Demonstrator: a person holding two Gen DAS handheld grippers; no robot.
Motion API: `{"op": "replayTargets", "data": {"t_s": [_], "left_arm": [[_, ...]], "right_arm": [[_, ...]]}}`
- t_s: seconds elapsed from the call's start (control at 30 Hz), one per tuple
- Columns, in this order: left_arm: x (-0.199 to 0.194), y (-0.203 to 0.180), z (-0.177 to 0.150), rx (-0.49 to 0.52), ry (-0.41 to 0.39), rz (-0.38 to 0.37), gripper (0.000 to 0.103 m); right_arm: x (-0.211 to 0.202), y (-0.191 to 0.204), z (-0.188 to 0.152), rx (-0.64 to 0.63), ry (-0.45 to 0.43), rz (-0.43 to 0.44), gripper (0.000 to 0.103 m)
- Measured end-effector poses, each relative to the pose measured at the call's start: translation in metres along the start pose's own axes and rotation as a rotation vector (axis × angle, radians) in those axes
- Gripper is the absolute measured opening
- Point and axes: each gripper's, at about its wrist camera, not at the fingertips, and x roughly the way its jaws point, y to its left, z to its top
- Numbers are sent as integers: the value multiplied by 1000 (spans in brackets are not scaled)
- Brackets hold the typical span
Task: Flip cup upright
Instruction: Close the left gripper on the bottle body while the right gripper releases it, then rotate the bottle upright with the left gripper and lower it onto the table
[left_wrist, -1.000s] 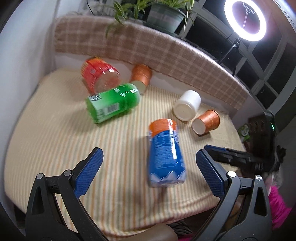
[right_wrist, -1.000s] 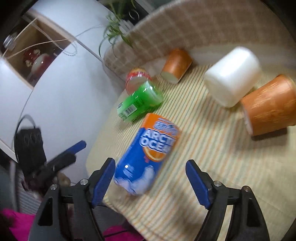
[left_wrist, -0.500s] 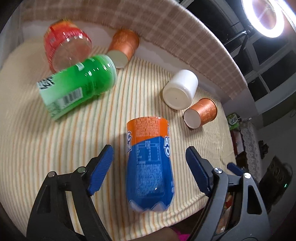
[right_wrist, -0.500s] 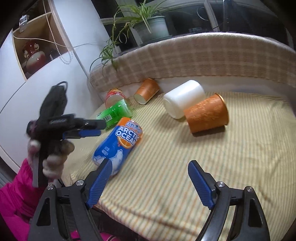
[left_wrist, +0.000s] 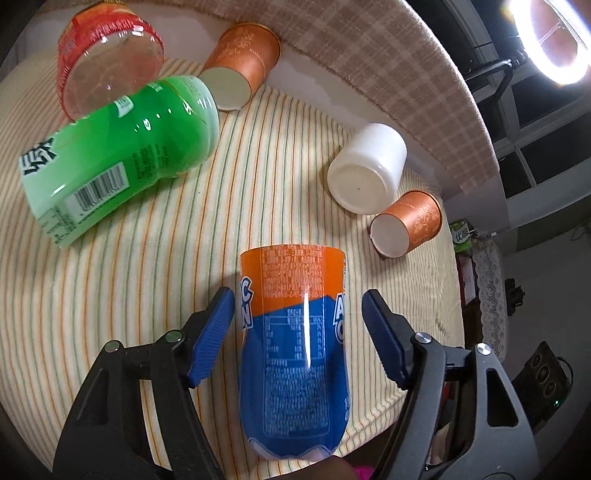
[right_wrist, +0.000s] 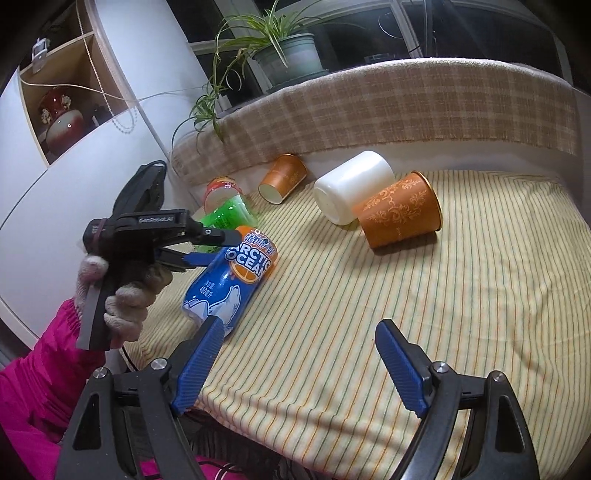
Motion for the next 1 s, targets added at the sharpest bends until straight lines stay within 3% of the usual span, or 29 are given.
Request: {"op": "replayTargets", "data": {"t_s": [0.13, 0.2, 0.5, 1.0], "left_arm": [[8, 1, 2, -8, 17, -8, 70], [12, 1, 2, -9, 25, -10, 63], [8, -10, -1, 39, -1, 15, 62], [-37, -54, -26, 226, -208, 123, 61]], "right_arm": [[1, 0, -2, 3, 2, -6, 87], [2, 0, -2, 7, 2, -5, 87], [4, -1, -2, 16, -2, -5, 87], [4, -7, -2, 49, -14, -23, 87]]}}
